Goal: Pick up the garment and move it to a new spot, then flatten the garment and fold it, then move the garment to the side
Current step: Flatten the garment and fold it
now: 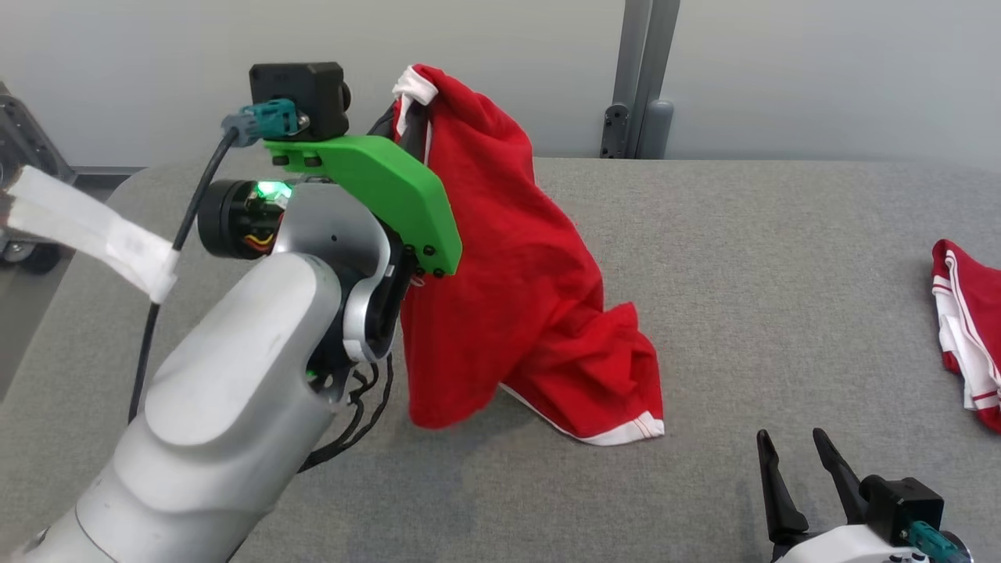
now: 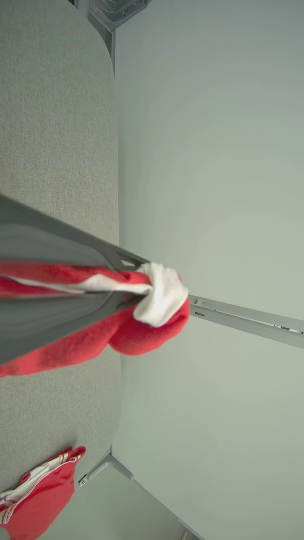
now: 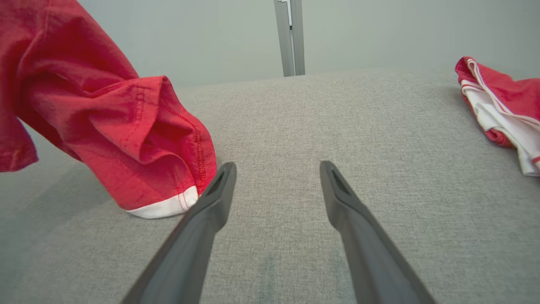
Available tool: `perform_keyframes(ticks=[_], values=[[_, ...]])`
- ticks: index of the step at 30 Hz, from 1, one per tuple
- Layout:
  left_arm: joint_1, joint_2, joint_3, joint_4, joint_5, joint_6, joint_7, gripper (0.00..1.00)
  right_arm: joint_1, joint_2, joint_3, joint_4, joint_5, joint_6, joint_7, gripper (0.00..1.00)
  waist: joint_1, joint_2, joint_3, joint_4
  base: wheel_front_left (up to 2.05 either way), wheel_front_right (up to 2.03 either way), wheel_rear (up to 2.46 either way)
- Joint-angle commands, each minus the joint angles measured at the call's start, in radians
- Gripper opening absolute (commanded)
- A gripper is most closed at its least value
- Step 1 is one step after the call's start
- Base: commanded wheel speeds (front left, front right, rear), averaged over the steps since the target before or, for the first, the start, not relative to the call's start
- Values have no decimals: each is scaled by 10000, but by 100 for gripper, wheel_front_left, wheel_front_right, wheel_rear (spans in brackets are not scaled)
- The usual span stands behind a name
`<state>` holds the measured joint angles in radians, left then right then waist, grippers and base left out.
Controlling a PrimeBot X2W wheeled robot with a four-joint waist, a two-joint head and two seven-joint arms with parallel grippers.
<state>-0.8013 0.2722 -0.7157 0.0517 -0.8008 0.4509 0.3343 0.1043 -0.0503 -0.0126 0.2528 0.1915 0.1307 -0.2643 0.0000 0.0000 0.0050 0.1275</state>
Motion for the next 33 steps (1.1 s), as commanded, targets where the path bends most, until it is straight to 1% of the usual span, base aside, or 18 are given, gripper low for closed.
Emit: perform_keyframes(ticks=[1, 3, 5, 7, 10, 13, 15, 17, 20, 23, 24, 27, 32, 33], values=[[-237, -97, -188, 225, 105, 52, 188, 0, 107, -15, 8, 6, 41, 0, 2, 100, 0, 0, 51, 49, 0, 0, 0], [-478, -119, -414, 553, 328, 100, 388, 0, 73, -16, 17, 1, 13, 0, 2, 100, 0, 0, 83, 93, 0, 0, 0], [-435, -195, -617, 813, 253, 62, 634, 0, 32, -13, 55, 27, -54, 0, 2, 100, 0, 0, 103, 116, 0, 0, 0], [-123, -199, -726, 1057, 128, 76, 780, 0, -45, -17, 71, 34, -75, 0, 2, 100, 0, 0, 164, 123, 0, 0, 0], [636, -148, -1003, 1405, -129, -47, 961, 0, -90, -15, 87, 16, -83, 0, 2, 100, 0, 0, 293, 162, 0, 0, 0], [1559, -448, -1144, 1604, -695, -371, 935, 0, -32, -16, 143, 109, -115, 0, 1, 100, 0, 0, 446, 254, 0, 0, 0], [2166, -683, -1269, 1794, -1083, -769, 747, 0, -7, -15, 188, 154, -127, 0, 2, 100, 0, 0, 540, 326, 0, 0, 0], [2486, -857, -1422, 2175, -1062, -1062, 424, 0, -65, -15, 269, 170, -143, 0, 1, 100, 0, 0, 677, 404, 0, 0, 0], [2729, -1357, -1649, 2812, -1055, -1412, 1, 0, -269, -74, 486, 199, -176, 0, 2, 100, 0, 0, 841, 458, 0, 0, 0], [2529, -1629, -1565, 3353, -1059, -1746, -611, 0, -461, -211, 649, 225, -152, 0, 2, 100, 0, 0, 981, 434, 0, 0, 0], [2421, -1731, -1464, 3507, -1061, -1902, -973, 0, -518, -242, 690, 245, -129, 0, 2, 100, 0, 0, 1001, 424, 0, 0, 0], [2197, -1885, -1227, 4231, -974, -2018, -1801, 0, -613, -345, 769, 286, -68, 0, 2, 100, 0, 0, 996, 371, 0, 0, 0], [1818, -2002, -477, 5472, -1158, -1943, -3111, 0, -433, -433, 736, 293, -37, 0, 3, 100, 0, 0, 954, 358, 0, 0, 0], [1748, -2010, -372, 5683, -1153, -1928, -3340, 18, -397, -435, 726, 293, -43, 0, 3, 100, 0, 0, 950, 366, 0, 0, 0]])
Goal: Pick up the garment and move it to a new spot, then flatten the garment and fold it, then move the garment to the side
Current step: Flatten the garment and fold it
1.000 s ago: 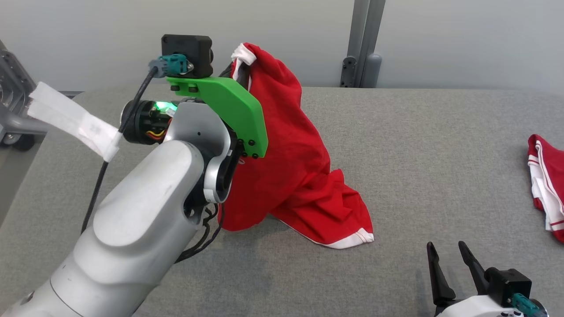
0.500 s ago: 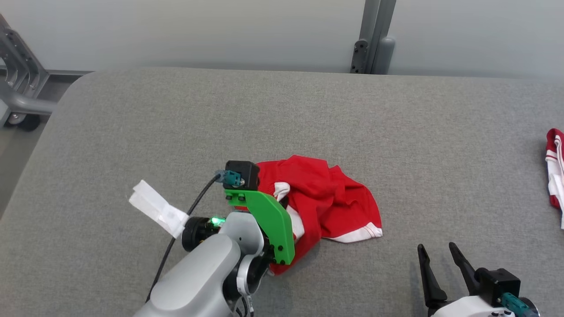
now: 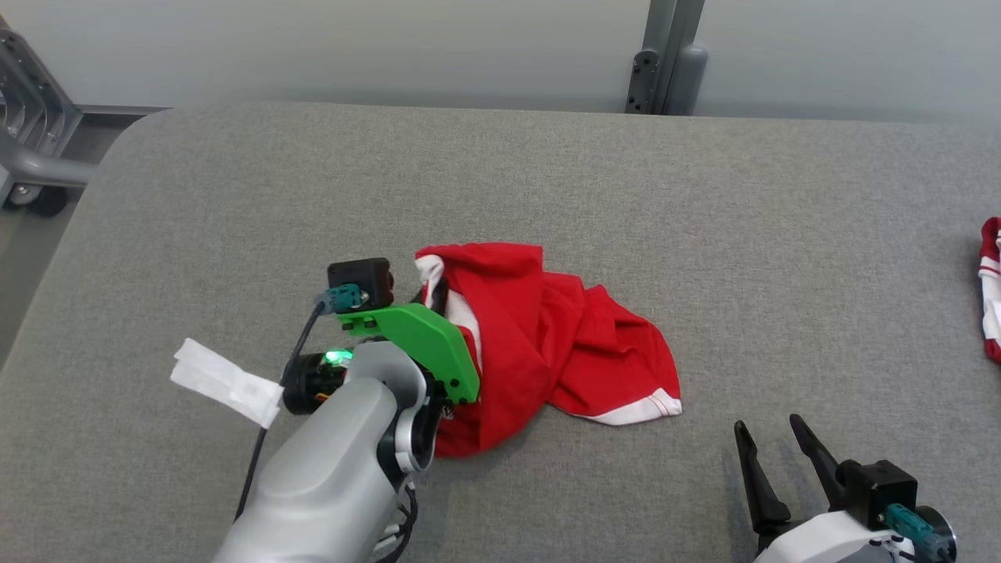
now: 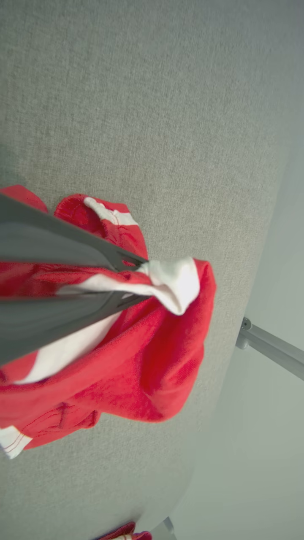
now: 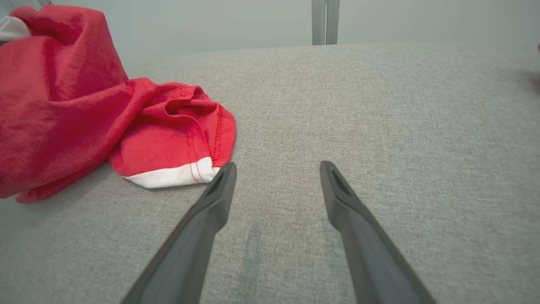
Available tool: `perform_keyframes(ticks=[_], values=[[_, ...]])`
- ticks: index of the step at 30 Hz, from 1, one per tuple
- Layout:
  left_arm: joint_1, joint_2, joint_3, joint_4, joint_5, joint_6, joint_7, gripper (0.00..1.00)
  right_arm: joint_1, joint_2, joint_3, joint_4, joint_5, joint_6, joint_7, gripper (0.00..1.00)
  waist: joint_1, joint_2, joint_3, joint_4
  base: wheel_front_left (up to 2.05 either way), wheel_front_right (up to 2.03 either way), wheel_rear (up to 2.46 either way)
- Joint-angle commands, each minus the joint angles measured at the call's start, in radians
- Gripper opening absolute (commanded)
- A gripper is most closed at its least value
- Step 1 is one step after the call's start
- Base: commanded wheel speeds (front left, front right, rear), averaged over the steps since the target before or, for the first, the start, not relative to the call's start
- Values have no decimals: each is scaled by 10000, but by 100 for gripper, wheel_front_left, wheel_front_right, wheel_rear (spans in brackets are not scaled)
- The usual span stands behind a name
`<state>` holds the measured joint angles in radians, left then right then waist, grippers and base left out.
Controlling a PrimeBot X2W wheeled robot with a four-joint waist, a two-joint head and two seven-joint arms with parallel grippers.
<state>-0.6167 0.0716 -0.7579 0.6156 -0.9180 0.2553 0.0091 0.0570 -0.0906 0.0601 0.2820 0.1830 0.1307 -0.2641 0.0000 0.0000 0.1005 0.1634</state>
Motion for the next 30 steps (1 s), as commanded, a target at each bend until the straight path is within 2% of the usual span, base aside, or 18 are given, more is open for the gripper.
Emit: perform_keyframes(ticks=[1, 2, 3, 10, 16, 24, 28, 30], values=[[-184, -8, 179, 277, 19, 46, -346, 45, 104, -31, -4, -4, 27, -1, 1, 100, 0, 0, -9, 16, 0, 0, 0], [-240, -9, 321, 549, -22, -1, -595, 75, 131, -25, 4, -4, 12, 0, 1, 100, 0, 0, -15, 19, 0, 0, 0], [-259, 3, 414, 820, -59, -54, -748, 100, 140, -18, 29, 3, 4, 0, -1, 100, 0, 0, -18, 18, 0, 0, 0], [-212, 446, 755, 1650, -120, -536, -1643, 100, 26, 14, 25, -58, 8, 0, -1, 100, 0, 0, -22, -65, 0, 0, 0], [952, 1144, 838, 748, -150, -788, -2153, 100, 219, 45, -158, -81, 18, -1, 1, 100, 0, 0, -144, -198, 0, 0, 0], [3419, 1906, 227, -1829, -344, -140, -1289, 100, 354, 86, -250, -172, -2, 0, 1, 100, 0, 0, -168, -337, 0, 0, 0], [3951, 2187, -364, -2531, -66, 145, -654, 100, 368, 47, -272, -171, -2, 0, 1, 100, 0, 0, -154, -376, 0, 0, 0], [4073, 2112, -546, -2784, -82, 110, -480, 100, 313, 22, -258, -162, 1, 0, 1, 100, 0, 0, -133, -402, 0, 0, 0]])
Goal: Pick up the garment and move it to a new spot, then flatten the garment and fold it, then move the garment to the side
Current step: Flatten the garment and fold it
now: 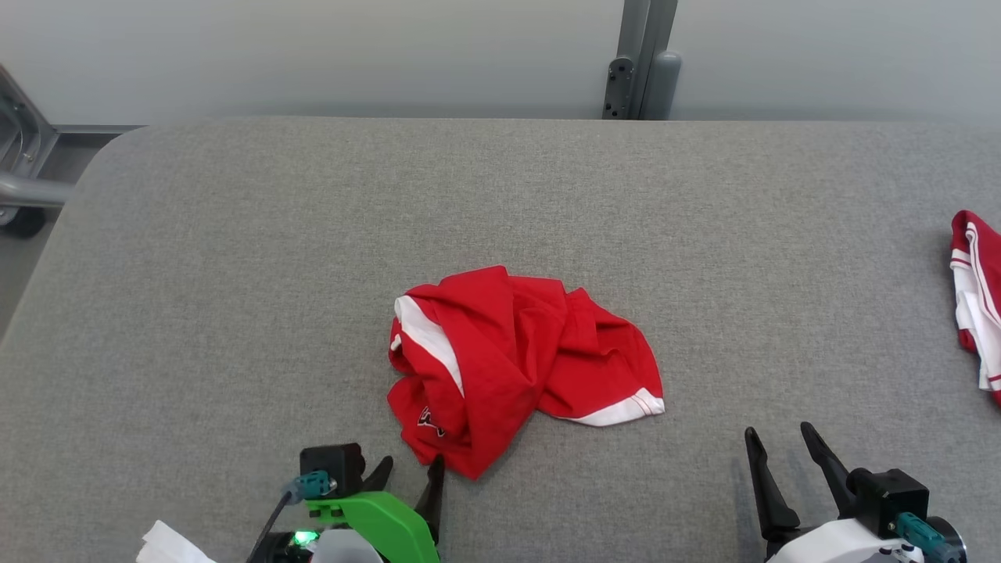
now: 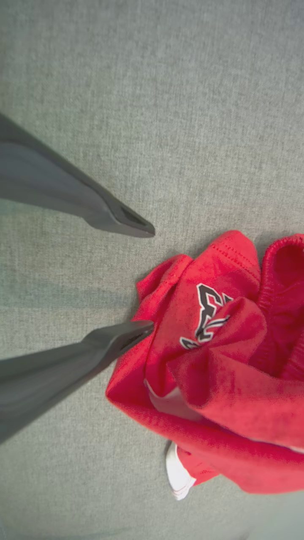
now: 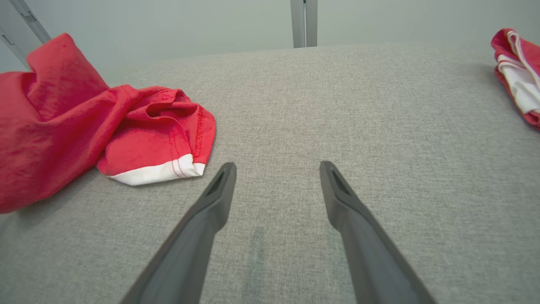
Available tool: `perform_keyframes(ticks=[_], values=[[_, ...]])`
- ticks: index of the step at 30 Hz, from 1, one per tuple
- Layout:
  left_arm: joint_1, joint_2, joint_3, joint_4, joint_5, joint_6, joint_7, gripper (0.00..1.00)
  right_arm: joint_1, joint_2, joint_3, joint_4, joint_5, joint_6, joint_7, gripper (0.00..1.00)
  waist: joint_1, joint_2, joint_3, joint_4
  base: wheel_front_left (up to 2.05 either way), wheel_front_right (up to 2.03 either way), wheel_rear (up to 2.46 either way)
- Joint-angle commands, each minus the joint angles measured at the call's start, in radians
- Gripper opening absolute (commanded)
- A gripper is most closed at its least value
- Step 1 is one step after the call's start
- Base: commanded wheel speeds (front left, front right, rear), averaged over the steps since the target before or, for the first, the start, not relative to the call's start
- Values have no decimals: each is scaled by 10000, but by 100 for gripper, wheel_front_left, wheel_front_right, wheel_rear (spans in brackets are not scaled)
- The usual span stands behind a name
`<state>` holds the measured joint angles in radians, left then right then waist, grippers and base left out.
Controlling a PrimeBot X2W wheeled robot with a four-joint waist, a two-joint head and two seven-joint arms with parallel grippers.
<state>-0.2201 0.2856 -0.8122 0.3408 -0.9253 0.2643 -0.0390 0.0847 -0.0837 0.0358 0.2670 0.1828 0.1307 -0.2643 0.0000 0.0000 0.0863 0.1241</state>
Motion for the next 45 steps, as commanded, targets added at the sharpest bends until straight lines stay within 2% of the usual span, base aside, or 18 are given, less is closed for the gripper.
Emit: perform_keyframes(ticks=[1, 8, 17, 27, 31, 32, 33, 37, 40, 42, 45], values=[[87, -7, -141, -128, 102, -10, 67, 100, -1, -58, -6, -5, -2, 0, 3, 100, 0, 0, 14, -31, 0, 0, 0], [-207, -58, -752, -373, 522, -109, 377, 100, -92, -90, 36, 20, 3, 0, 3, 100, 0, 0, 33, -293, 0, 0, 0], [-484, -335, -1046, -613, 592, -268, 592, 100, -144, -60, -32, -52, 53, 0, 3, 100, 0, 0, 196, -738, 0, 0, 0], [-708, -345, -1154, -750, 658, -13, 925, 100, -258, -70, -93, -102, 87, 0, 3, 100, 0, 0, 498, -1149, 0, 0, 0], [-900, -425, -1015, -313, 633, 116, 955, 100, -338, -73, -113, -151, 90, 0, 3, 100, 0, 0, 668, -1235, 0, 0, 0], [-986, -491, -977, -169, 586, 130, 962, 25, -352, -68, -107, -146, 92, 0, 3, 100, 0, 0, 706, -1262, 0, 0, 0], [-1125, -574, -901, -91, 568, 98, 897, 0, -392, -67, -94, -141, 94, 0, 3, 100, 0, 0, 740, -1295, 0, 0, 0], [-1488, -1179, -288, -269, -102, -82, 772, 0, -475, -57, -112, -101, 120, 0, 1, 100, 0, 0, 798, -1371, 0, 0, 0], [-1855, -1718, 504, -815, -825, -49, 537, 0, -524, -30, -44, -53, 123, 0, 1, 100, 0, 0, 797, -1456, 0, 0, 0], [-1952, -2061, 1309, -1290, -1712, 60, 275, 0, -578, -5, 20, -18, 168, 0, 1, 100, 0, 0, 771, -1568, 0, 0, 0], [-2247, -2285, 2271, -1879, -2982, 527, -44, 0, -695, 49, 157, 40, 230, 0, 3, 100, 0, 0, 771, -1811, 0, 0, 0]])
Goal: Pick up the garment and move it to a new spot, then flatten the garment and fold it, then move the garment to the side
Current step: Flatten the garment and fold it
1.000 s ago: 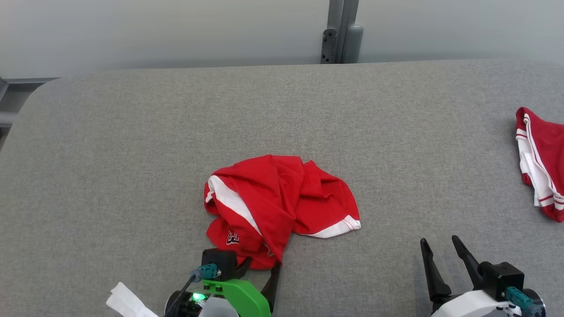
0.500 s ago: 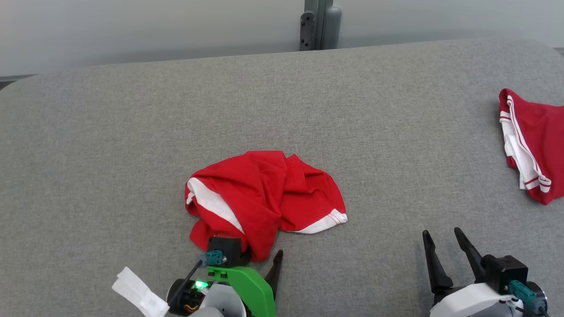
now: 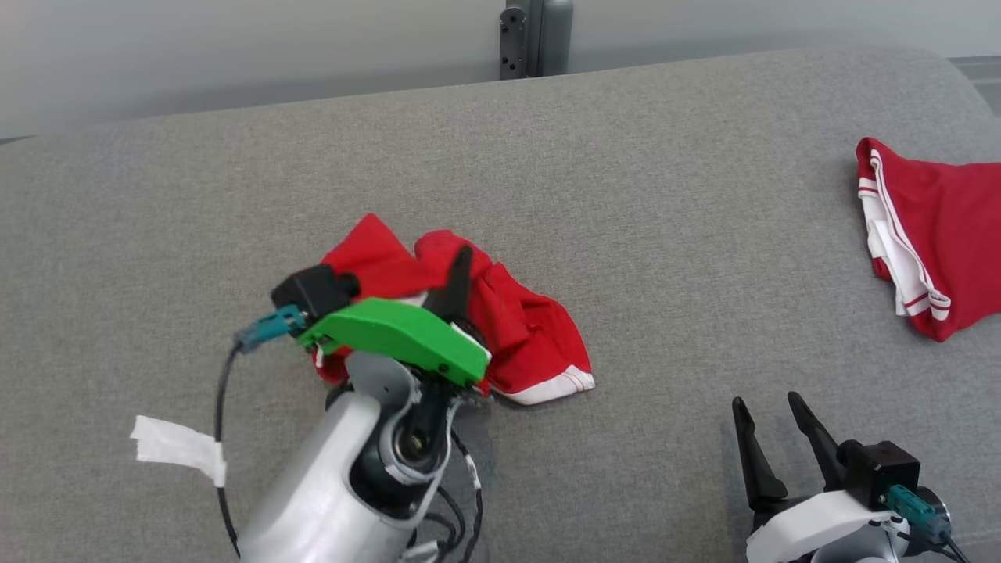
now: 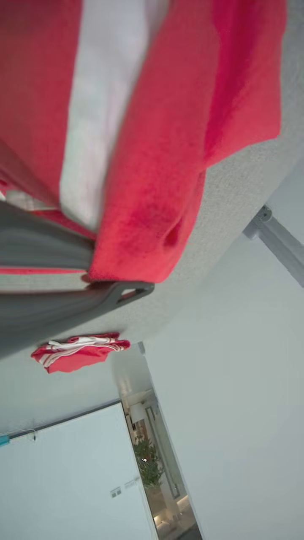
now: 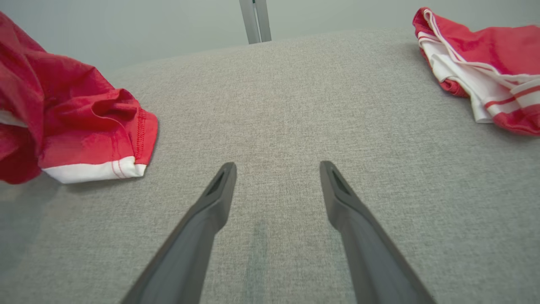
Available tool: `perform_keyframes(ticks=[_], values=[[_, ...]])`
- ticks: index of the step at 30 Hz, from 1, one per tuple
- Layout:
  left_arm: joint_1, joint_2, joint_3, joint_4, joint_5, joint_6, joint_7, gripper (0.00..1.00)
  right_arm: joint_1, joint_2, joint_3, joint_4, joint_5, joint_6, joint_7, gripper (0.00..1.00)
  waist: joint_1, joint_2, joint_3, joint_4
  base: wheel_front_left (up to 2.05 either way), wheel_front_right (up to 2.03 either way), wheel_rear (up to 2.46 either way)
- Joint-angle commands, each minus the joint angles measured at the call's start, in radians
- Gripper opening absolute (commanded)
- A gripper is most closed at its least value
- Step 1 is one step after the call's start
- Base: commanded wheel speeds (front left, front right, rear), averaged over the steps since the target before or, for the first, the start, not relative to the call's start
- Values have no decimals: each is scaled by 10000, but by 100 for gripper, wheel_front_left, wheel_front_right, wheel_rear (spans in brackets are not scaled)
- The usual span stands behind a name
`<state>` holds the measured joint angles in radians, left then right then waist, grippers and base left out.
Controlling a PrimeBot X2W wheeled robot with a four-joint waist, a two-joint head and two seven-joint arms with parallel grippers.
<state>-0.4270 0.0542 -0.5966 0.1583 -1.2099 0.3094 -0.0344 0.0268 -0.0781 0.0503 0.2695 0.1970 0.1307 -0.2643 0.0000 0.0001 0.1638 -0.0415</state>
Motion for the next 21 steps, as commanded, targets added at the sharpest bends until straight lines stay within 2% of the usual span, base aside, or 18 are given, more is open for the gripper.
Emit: perform_keyframes(ticks=[1, 4, 6, 8, 12, 13, 14, 15, 16, 17, 21], values=[[-327, -6, 288, -183, -516, 280, -185, 0, -166, 9, 42, 33, 95, 0, 3, 100, 0, -1, 14, -236, 0, 0, 0], [-784, -30, 395, -463, -2346, 1068, -626, 0, -295, 75, 185, 77, 171, 0, 3, 100, 0, -1, 158, -535, 0, 0, 0], [-1472, -4, 338, -166, -3033, 1610, -1276, 0, -477, 108, 317, 104, 201, 0, 1, 100, 0, -1, 342, -791, 0, 0, 0], [-2046, -19, 112, 433, -3670, 1972, -1702, 0, -649, 146, 451, 168, 240, 0, 3, 100, 0, -1, 500, -1091, 0, 0, 0], [-3263, 3, -627, 2226, -3756, 2397, -2055, 0, -1008, 194, 716, 278, 385, 0, 3, 100, 0, -1, 880, -1762, 0, 0, 0], [-3599, 2, -986, 3323, -3777, 2526, -2010, 6, -1144, 229, 860, 339, 465, 0, 3, 100, 0, -1, 1050, -2123, 0, 0, 0], [-3806, 5, -1189, 3908, -3640, 2505, -1961, 17, -1193, 236, 873, 374, 510, 0, 3, 100, 0, -1, 1111, -2286, 0, 0, 0], [-3945, 2, -1326, 4410, -3561, 2419, -1893, 47, -1219, 238, 903, 398, 557, 0, 3, 100, 0, -1, 1159, -2442, 0, 0, 0], [-4014, 0, -1405, 4896, -3627, 2335, -1738, 93, -1216, 242, 891, 421, 595, 0, 3, 100, 0, -1, 1203, -2570, 0, 0, 0], [-4098, -7, -1470, 5325, -3632, 2243, -1618, 100, -1208, 249, 867, 450, 625, 0, 3, 100, 0, -1, 1239, -2679, 0, 0, 0], [-4391, 1, -1926, 6266, -3231, 1511, -1377, 100, -949, 270, 644, 492, 669, 0, 3, 100, 0, -1, 1190, -2804, 0, 0, 0]])
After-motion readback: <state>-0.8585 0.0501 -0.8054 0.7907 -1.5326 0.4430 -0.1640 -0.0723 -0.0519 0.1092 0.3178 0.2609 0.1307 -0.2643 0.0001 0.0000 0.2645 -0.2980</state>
